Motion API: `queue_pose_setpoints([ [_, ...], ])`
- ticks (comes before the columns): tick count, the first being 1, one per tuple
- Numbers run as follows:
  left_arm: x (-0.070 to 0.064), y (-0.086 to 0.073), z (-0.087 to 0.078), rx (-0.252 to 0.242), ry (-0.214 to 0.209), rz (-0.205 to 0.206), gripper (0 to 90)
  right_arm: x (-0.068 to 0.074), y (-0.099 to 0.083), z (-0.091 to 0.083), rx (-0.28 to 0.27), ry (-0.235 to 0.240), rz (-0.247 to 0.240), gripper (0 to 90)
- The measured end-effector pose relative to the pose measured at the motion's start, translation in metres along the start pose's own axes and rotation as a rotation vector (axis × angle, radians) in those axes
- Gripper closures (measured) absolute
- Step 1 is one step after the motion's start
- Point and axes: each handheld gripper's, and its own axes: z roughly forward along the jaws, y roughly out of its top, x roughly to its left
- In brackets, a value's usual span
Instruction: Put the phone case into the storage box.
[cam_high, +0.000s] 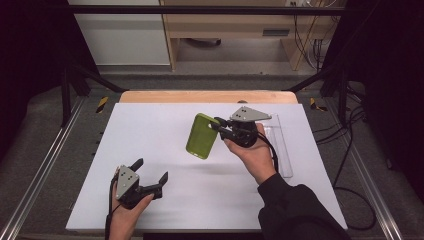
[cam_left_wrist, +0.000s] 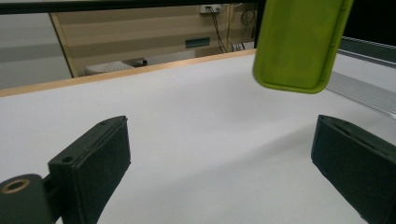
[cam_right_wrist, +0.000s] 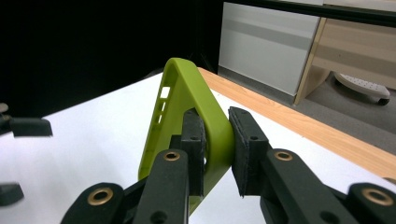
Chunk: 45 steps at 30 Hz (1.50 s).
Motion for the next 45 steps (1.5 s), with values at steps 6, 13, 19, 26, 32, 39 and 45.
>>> queue_pose_setpoints([
  [6,0.014,-0.004,-0.011,0.001,0.026,-0.027,4.0,-0.011,0.007,-0.003,0.015,0.013,-0.043,76.7],
  [13,0.024,-0.01,-0.024,-0.015,0.046,-0.05,4.0,-0.021,0.016,-0.007,0.009,0.023,-0.07,76.8],
  [19,0.029,-0.012,-0.025,-0.019,0.05,-0.066,4.0,-0.024,0.019,-0.008,0.001,0.035,-0.083,76.7],
  [26,0.033,-0.014,-0.025,-0.018,0.056,-0.077,4.0,-0.027,0.024,-0.01,-0.003,0.026,-0.093,76.7],
  [32,0.034,-0.014,-0.026,-0.02,0.056,-0.081,4.0,-0.033,0.029,-0.014,-0.008,0.017,-0.099,76.7],
  [39,0.034,-0.014,-0.025,-0.019,0.053,-0.081,4.0,-0.038,0.034,-0.02,-0.011,0.009,-0.107,76.7],
  [45,0.036,-0.014,-0.026,-0.021,0.054,-0.082,4.1,-0.044,0.038,-0.028,-0.029,-0.014,-0.103,76.7],
])
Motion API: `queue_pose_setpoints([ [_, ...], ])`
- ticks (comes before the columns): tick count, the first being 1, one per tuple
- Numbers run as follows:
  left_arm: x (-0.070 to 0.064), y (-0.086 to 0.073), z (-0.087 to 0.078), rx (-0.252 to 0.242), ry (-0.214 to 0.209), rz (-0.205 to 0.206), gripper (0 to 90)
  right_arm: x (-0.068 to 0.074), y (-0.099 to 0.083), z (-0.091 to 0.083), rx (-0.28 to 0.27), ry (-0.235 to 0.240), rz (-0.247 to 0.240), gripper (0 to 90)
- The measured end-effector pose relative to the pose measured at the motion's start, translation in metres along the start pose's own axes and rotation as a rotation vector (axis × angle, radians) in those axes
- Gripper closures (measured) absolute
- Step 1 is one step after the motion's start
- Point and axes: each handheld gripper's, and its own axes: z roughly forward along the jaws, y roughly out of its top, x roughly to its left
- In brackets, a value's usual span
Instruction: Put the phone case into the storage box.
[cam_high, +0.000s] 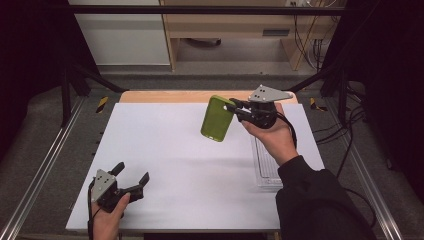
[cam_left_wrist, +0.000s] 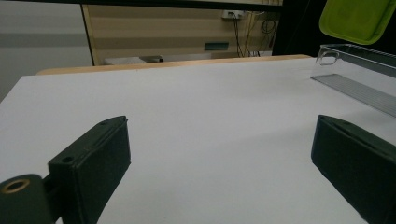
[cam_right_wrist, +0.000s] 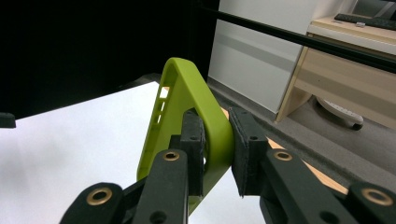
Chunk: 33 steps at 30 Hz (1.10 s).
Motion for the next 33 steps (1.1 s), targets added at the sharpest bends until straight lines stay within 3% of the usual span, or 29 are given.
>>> queue_pose_setpoints([
  [24,0.003,0.0,0.0,-0.001,0.002,0.004,4.1,-0.013,0.0,-0.019,-0.007,0.003,-0.007,76.7],
  [33,0.007,-0.001,-0.002,-0.002,0.008,-0.012,4.1,-0.017,-0.001,-0.025,-0.003,0.001,-0.014,76.7],
])
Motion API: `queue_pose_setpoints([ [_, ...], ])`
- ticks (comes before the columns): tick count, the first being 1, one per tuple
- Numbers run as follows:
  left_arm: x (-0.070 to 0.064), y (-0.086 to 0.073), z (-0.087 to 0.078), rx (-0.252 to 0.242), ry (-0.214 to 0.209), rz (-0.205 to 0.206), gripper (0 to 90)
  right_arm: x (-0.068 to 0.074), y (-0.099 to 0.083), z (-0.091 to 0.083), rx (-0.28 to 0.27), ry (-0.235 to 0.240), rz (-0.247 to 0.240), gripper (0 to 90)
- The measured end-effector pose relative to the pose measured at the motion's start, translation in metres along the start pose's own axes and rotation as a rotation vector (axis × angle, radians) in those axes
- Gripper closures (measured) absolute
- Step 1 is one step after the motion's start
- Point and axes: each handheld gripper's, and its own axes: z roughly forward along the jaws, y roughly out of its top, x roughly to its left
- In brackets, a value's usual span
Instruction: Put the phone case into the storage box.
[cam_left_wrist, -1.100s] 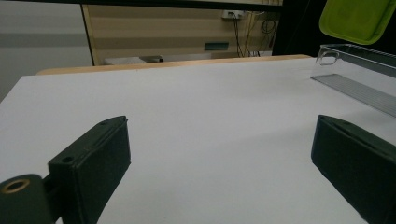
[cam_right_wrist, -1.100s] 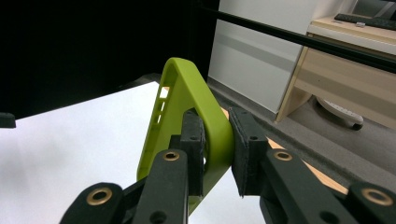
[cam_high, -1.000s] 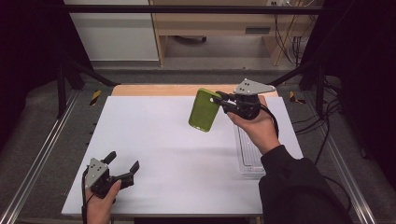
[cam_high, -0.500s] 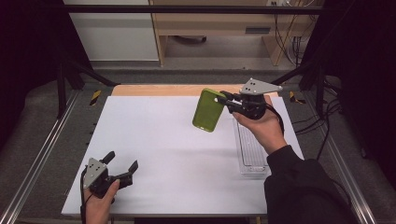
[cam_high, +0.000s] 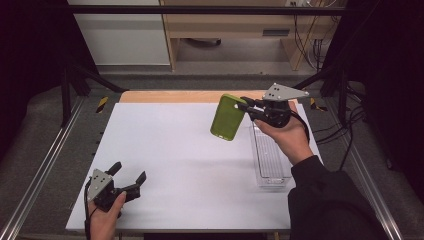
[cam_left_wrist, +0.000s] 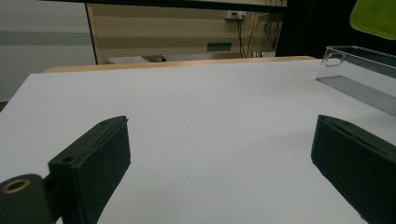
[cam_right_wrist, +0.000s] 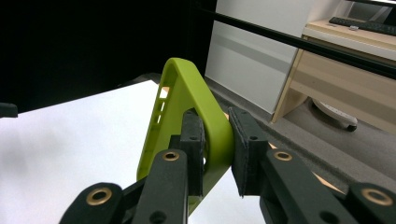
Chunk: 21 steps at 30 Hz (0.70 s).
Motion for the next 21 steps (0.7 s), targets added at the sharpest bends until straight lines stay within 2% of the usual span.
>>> queue_pose_setpoints([
  [14,-0.002,-0.001,0.001,0.006,-0.008,0.008,4.1,-0.007,-0.002,-0.009,0.001,-0.026,-0.004,76.6],
  [21,-0.003,-0.001,0.001,0.011,-0.01,0.012,4.1,-0.015,-0.003,-0.019,-0.012,-0.051,0.009,76.6],
])
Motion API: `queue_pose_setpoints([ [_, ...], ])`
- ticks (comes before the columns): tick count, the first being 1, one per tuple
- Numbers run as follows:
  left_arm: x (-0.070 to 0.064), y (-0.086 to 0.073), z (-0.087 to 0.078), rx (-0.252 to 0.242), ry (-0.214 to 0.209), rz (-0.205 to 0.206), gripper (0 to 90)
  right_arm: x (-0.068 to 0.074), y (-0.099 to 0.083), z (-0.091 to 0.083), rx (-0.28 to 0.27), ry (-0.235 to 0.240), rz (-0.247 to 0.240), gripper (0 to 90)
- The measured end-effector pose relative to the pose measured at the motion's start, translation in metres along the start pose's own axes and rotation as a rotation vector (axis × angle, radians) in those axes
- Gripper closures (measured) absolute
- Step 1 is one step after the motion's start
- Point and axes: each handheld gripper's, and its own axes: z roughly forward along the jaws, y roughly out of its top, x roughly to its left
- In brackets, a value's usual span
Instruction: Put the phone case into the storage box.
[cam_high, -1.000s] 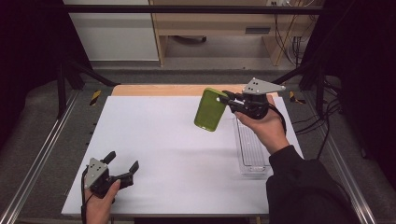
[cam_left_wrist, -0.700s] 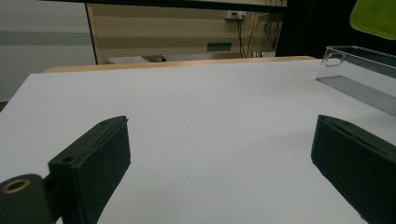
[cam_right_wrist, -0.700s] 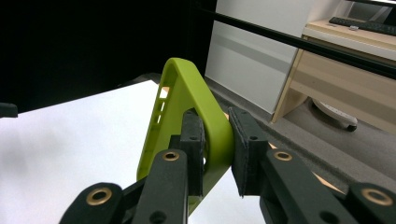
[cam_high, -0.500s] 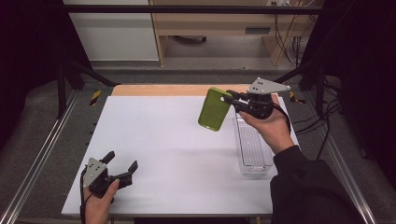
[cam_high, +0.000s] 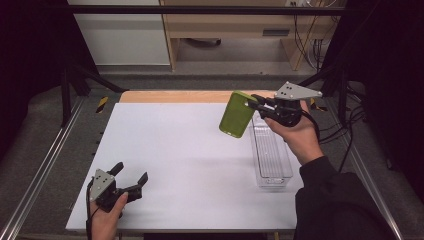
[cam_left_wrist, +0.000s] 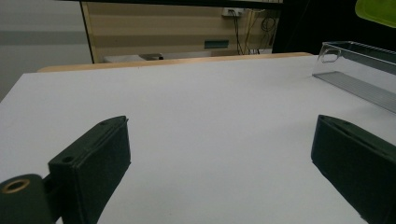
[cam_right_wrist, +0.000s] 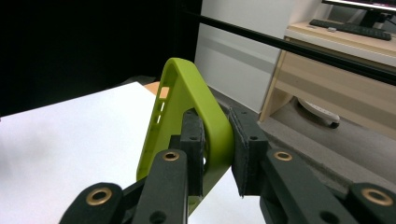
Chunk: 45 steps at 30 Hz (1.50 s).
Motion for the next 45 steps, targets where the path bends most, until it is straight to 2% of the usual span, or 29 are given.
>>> queue_pose_setpoints([
  [9,0.0,0.0,0.0,0.001,0.003,-0.001,4.1,-0.015,-0.003,-0.014,-0.006,-0.048,0.014,76.6],
  [13,0.0,0.0,0.001,0.001,0.002,-0.002,4.1,-0.023,-0.003,-0.021,-0.014,-0.087,0.014,76.6],
  [22,-0.002,-0.001,0.001,0.005,-0.009,0.003,4.1,-0.037,-0.006,-0.038,-0.018,-0.144,0.021,76.6],
  [30,-0.002,-0.001,0.002,0.006,-0.013,0.007,4.2,-0.049,-0.01,-0.05,-0.006,-0.196,0.03,76.5],
  [39,-0.004,-0.001,0.003,0.011,-0.019,0.011,4.4,-0.066,-0.022,-0.056,0.02,-0.244,0.029,76.6],
  [45,-0.005,-0.001,0.003,0.017,-0.023,0.019,4.4,-0.076,-0.028,-0.053,0.04,-0.261,0.039,76.5],
])
